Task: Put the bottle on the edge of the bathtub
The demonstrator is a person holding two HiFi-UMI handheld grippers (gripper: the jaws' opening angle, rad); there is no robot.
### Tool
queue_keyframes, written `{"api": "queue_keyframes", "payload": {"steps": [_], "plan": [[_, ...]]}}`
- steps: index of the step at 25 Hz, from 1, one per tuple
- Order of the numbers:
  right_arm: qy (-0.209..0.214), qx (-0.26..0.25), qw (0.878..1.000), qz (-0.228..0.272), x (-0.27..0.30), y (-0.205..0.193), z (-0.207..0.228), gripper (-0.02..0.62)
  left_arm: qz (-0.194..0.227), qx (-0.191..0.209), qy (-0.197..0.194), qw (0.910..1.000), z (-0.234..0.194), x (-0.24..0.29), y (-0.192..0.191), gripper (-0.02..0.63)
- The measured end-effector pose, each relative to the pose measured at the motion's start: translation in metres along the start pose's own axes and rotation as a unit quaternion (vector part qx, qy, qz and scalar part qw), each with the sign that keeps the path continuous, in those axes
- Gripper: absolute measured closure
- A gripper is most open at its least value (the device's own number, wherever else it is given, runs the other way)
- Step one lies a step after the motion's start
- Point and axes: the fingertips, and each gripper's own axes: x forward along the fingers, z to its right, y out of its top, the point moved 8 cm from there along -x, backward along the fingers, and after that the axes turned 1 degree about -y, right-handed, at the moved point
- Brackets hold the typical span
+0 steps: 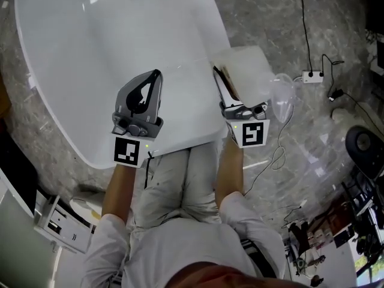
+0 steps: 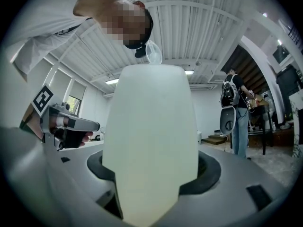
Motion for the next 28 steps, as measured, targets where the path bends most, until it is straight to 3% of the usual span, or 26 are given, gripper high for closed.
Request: {"api": "queue_keyframes", "payload": {"steps": [6, 18, 28], "plan": [[-0.009, -0.012, 1.0, 0.026, -0.001, -0.007, -0.008, 0.241, -0.007, -0.011, 0.008, 0.9999, -0.005, -0.011, -0.004, 0.609], [-0.009, -0.019, 1.0, 0.002, -0.001, -0.01, -0.01, 0.231, -0.04, -0.01, 0.022, 0.9989, -0.011, -0.028, 0.005, 0.609], [0.002, -0.021, 0.999, -0.026, -0.001, -0.004, -0.014, 0.15, -0.044, -0.011, 0.021, 0.9988, -0.004, -0.036, 0.02, 0.609]]}}
